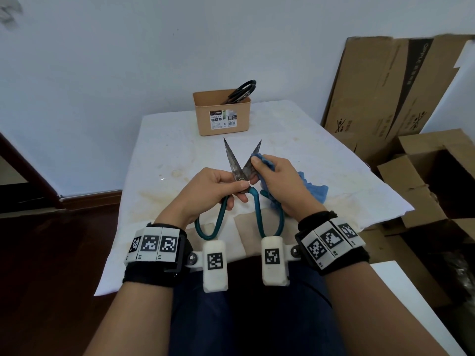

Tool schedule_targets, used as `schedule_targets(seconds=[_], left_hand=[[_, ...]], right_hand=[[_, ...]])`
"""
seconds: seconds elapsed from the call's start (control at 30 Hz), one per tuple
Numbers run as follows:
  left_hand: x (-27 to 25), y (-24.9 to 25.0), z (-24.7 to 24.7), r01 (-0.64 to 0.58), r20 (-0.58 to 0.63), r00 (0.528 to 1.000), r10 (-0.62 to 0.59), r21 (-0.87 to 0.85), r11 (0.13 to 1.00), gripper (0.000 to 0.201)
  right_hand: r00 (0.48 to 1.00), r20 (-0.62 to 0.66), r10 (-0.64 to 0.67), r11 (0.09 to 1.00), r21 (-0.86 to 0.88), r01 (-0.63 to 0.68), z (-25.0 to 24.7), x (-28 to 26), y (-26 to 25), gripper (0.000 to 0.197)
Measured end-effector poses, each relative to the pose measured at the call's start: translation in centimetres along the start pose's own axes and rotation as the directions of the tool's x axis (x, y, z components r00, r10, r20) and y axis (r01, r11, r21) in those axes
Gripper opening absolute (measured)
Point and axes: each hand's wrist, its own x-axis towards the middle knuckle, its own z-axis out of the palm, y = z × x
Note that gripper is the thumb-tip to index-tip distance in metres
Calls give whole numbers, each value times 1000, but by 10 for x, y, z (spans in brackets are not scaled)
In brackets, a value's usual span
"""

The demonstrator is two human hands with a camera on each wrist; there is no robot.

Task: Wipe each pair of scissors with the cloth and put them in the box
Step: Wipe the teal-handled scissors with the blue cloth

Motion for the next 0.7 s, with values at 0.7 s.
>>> schedule_targets(seconds=[0.7], left_hand=[[3, -2, -5, 26, -2, 1000, -26, -13, 1000, 24]], right_hand=[[998, -55, -34, 992, 123, 41, -16, 2, -9, 12]])
